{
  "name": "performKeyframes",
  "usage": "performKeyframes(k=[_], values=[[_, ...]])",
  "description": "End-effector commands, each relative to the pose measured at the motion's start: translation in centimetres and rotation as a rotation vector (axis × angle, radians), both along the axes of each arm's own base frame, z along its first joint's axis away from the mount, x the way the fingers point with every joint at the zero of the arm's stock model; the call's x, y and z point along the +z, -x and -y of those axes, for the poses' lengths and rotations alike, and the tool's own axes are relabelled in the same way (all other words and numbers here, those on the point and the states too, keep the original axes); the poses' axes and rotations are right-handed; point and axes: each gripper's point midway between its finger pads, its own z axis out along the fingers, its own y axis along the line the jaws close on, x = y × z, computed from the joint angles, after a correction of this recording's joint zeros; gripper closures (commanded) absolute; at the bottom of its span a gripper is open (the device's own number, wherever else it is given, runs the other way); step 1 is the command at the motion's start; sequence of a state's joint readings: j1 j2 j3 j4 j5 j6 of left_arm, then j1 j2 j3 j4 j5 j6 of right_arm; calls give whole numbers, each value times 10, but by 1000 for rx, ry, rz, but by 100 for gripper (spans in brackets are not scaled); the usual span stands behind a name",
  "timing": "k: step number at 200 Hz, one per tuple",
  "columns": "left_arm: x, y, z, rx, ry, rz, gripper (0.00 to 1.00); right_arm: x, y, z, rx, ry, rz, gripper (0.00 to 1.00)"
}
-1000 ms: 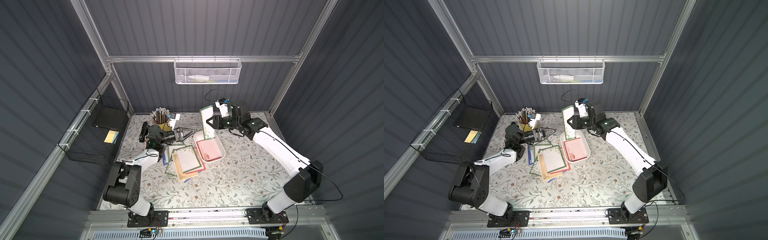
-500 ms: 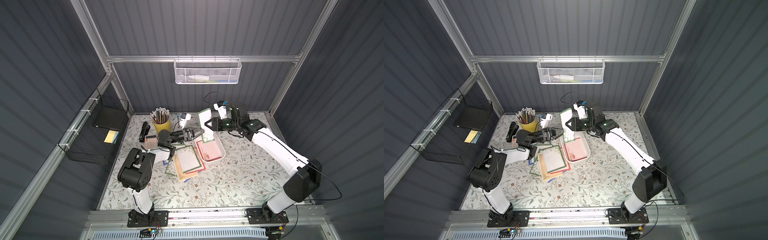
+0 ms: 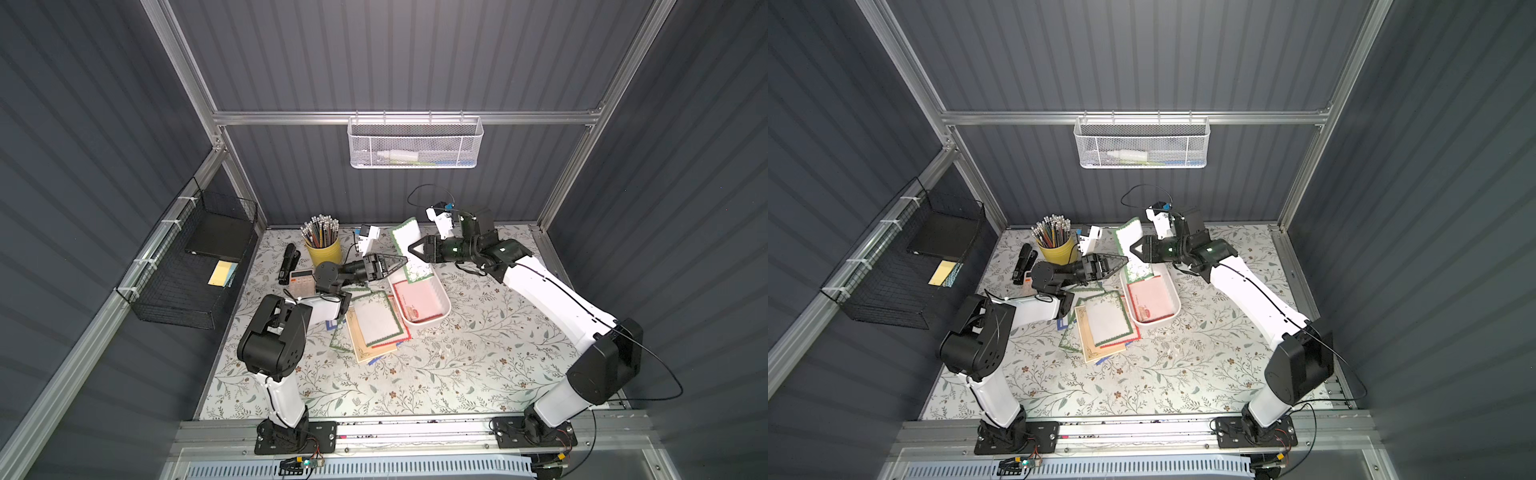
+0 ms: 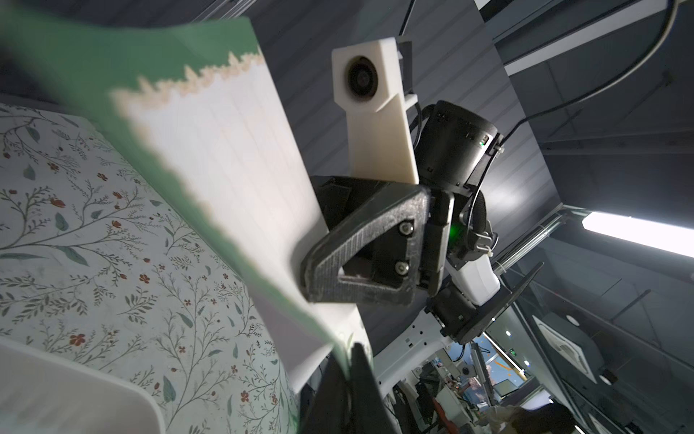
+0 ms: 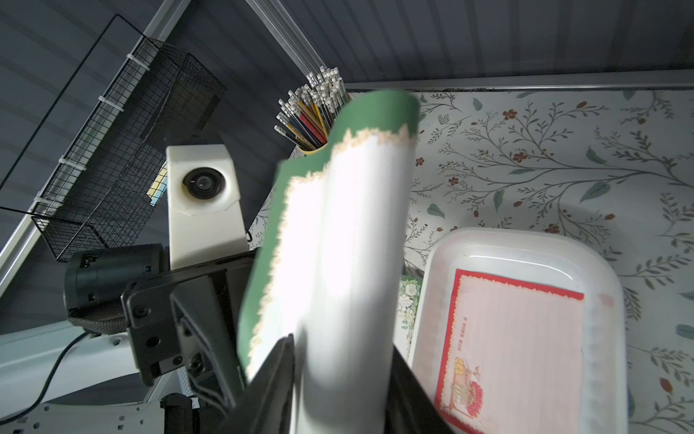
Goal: Take out the stationery paper from the storage box
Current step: Pick up the stationery paper from the storage box.
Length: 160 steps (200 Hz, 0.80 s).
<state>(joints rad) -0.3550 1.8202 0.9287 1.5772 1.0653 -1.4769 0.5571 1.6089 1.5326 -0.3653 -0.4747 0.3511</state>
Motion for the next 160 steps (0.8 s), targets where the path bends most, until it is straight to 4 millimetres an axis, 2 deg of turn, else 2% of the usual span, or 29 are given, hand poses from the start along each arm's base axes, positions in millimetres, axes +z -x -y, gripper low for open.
performKeyframes(k=[1, 30, 47, 60, 83, 102, 114, 124, 132, 151, 160], values=[[2, -2, 2, -8, -5, 25, 100, -7, 0, -2, 5, 5, -12, 60], [-3, -8, 6, 22, -116, 21, 100, -12, -4, 3, -27, 30, -11, 54], [-14, -27, 5, 131, -333, 55, 100, -18, -9, 11, -79, 70, -13, 47], [-14, -30, -4, 199, -467, 86, 100, -24, -12, 18, -111, 103, -9, 42], [-9, -23, -34, 241, -505, 49, 100, -31, -21, 34, -204, 158, 14, 28], [-30, -18, -56, 273, -554, -34, 100, -30, -27, 45, -273, 180, 42, 16], [-45, -10, -64, 271, -576, -74, 100, -27, -29, 49, -298, 179, 56, 16], [-53, -2, -68, 269, -587, -95, 100, -14, -29, 48, -301, 146, 80, 26], [-56, 4, -70, 269, -590, -103, 100, 2, -27, 48, -302, 105, 108, 40], [-56, 12, -73, 275, -595, -103, 100, 43, -22, 52, -336, -34, 193, 98], [-55, 13, -73, 276, -598, -102, 100, 57, -22, 58, -362, -94, 213, 100]])
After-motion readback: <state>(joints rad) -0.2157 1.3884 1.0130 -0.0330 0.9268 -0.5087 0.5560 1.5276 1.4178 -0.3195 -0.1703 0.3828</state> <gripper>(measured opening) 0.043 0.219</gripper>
